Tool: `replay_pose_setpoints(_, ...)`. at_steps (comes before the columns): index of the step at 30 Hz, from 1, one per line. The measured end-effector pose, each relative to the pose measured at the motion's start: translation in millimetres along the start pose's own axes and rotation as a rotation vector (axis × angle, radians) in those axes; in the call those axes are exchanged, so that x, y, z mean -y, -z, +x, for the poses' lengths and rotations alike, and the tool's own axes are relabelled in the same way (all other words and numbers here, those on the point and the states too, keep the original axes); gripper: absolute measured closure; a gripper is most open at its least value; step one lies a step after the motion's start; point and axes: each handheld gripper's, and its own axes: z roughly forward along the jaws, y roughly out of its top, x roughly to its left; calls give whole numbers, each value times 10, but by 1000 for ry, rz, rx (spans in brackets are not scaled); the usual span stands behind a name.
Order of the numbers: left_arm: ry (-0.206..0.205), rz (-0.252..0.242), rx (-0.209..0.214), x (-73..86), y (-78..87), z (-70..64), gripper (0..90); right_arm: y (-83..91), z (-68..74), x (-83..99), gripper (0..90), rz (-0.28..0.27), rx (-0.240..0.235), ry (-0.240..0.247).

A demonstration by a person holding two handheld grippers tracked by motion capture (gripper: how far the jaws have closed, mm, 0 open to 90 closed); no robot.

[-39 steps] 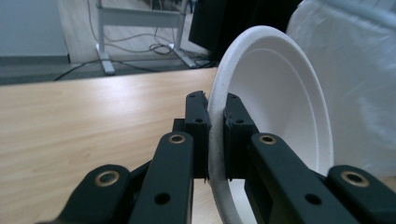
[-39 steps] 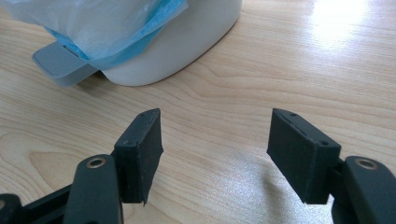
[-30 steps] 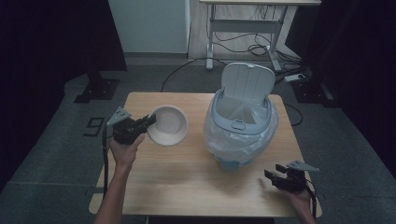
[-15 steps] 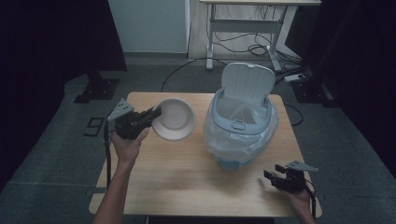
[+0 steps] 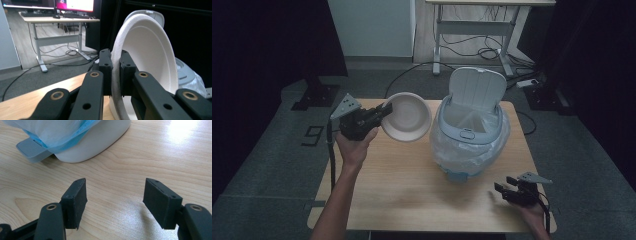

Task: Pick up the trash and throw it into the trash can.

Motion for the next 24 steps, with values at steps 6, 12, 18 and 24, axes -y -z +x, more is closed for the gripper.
replay_pose_setpoints(6,-1,-19,11,-98,-38,-71,825,-1,-6,1,347,1,1,-1)
replay_pose_setpoints(12,-19,-20,24,-185,-89,-156,825,0,-6,2,347,2,2,1)
replay_pose_setpoints(18,-19,-21,40,-243,-150,-204,825,1,-9,2,347,3,4,2)
replay_pose_setpoints(24,-27,-14,48,-276,-220,-253,825,2,-11,3,347,4,3,4)
